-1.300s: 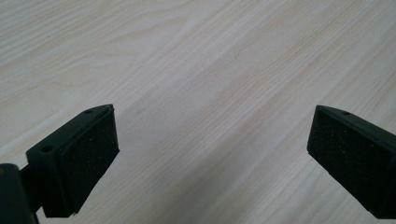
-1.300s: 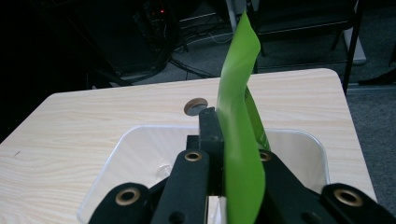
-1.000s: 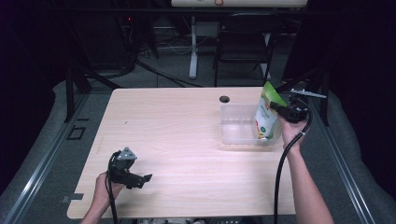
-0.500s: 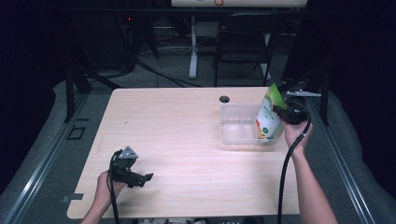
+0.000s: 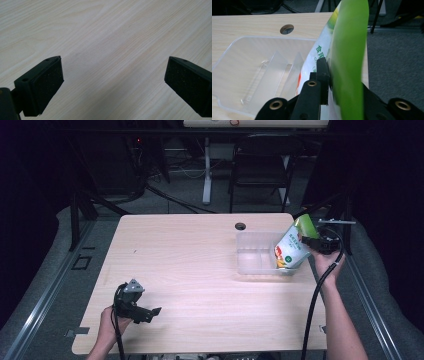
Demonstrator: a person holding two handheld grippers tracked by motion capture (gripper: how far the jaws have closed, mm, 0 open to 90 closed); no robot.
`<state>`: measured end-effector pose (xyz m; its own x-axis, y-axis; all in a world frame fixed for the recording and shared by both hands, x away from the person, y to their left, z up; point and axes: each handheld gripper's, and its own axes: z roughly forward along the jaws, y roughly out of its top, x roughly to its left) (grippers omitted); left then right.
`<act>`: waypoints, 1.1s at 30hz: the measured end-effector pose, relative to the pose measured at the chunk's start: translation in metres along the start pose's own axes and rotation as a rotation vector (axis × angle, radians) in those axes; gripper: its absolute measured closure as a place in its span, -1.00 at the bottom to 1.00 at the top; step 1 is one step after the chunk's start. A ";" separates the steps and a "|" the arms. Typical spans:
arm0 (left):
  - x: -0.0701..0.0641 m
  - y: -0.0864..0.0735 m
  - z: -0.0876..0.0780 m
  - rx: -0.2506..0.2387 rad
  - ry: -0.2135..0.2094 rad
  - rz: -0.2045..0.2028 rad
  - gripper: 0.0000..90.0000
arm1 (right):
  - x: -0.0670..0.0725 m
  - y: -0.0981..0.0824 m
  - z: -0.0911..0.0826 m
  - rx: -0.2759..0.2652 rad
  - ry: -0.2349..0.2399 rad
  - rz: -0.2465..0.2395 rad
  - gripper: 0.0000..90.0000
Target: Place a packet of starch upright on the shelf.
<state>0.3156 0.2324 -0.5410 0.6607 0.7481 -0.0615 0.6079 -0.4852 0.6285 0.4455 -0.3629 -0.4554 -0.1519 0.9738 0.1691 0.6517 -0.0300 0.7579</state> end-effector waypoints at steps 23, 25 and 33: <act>-0.002 0.007 0.004 0.007 -0.022 0.023 -0.95 | -0.012 -0.007 -0.024 0.063 0.067 0.010 -0.19; -0.002 0.007 0.005 -0.001 -0.014 0.025 -0.96 | -0.012 -0.008 -0.032 0.056 0.088 -0.005 -0.34; -0.002 0.007 0.005 0.006 -0.022 0.025 -0.95 | -0.002 -0.013 -0.060 0.038 0.098 -0.069 -0.65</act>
<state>0.3209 0.2252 -0.5402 0.6853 0.7256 -0.0624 0.5936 -0.5068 0.6251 0.3931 -0.3784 -0.4275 -0.2677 0.9466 0.1798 0.6649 0.0464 0.7455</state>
